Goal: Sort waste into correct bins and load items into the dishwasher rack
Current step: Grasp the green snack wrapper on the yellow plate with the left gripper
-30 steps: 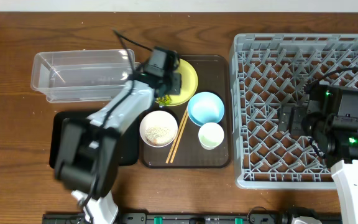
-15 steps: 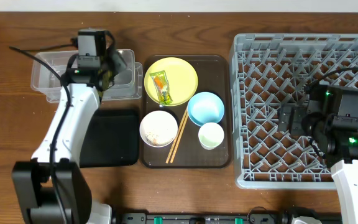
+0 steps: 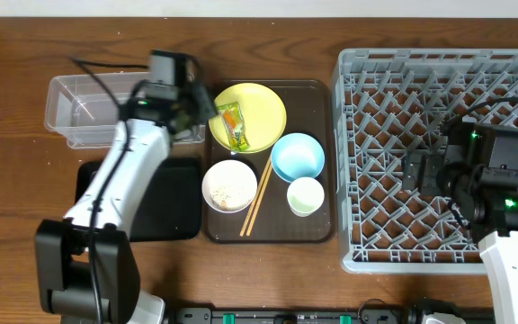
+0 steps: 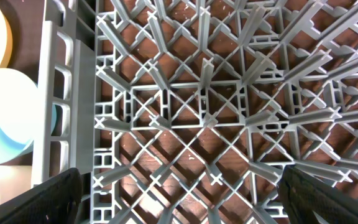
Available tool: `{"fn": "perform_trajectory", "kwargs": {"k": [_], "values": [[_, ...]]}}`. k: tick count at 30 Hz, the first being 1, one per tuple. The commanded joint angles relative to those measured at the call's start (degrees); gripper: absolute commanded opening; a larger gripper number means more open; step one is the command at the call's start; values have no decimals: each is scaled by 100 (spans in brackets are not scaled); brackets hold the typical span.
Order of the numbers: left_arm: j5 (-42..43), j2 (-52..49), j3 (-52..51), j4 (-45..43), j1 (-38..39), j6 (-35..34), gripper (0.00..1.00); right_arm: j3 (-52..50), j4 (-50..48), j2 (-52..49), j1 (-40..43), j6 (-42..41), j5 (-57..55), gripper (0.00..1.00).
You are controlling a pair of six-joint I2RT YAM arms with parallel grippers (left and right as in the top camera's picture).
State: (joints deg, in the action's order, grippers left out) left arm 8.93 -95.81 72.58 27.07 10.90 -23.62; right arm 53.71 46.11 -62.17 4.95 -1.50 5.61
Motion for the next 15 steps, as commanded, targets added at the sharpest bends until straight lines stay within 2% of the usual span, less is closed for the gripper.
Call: {"fn": "perform_trajectory", "kwargs": {"k": [1, 7, 15], "values": [[-96, -118, -26, 101, 334, 258, 55, 140, -4, 39, -160, -59, 42, 99], [-365, -723, -26, 96, 767, 258, 56, 140, 2, 39, -160, -59, 42, 99], [-358, -1537, -26, -15, 811, 236, 56, 140, 4, 39, -160, -61, 42, 99]]}}
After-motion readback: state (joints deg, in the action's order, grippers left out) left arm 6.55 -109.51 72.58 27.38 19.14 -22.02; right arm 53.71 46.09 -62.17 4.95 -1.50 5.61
